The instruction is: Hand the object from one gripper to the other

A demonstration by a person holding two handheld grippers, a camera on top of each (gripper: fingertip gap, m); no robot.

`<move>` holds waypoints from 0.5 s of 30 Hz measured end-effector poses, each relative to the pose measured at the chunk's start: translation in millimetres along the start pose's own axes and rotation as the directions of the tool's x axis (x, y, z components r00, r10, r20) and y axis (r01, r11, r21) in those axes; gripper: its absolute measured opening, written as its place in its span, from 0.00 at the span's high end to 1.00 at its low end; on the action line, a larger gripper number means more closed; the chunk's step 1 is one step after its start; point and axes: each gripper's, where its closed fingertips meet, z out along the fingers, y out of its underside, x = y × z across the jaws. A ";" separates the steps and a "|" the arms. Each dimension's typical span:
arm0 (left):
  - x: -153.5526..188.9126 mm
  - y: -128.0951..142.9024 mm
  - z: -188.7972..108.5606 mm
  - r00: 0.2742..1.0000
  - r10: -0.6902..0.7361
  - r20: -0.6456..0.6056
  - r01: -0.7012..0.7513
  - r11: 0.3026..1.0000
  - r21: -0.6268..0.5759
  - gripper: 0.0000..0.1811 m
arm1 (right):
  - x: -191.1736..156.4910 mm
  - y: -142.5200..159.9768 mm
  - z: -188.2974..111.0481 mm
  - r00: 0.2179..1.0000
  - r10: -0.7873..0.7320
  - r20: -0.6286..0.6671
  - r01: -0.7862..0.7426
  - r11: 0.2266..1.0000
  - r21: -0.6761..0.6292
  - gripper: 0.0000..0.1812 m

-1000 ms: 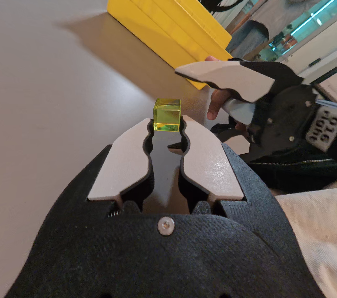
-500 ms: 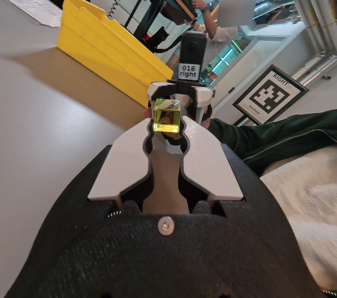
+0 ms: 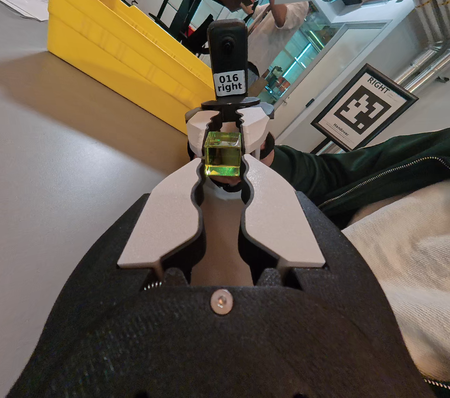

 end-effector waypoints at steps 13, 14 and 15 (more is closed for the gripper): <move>3.5 -3.7 0.2 1.000 0.029 -0.011 -0.028 0.999 0.041 0.85 | -1.3 -4.7 -1.8 0.999 0.036 0.014 -0.036 0.999 0.023 0.85; 2.9 -3.4 -0.2 0.999 0.038 -0.004 -0.038 0.999 0.037 0.85 | -0.9 -6.7 -3.0 0.999 0.040 0.014 -0.041 0.999 0.035 0.85; 2.4 -3.4 -0.9 0.999 0.048 0.003 -0.048 0.998 0.035 0.84 | -0.7 -9.4 -4.5 0.999 0.043 0.014 -0.043 0.998 0.049 0.85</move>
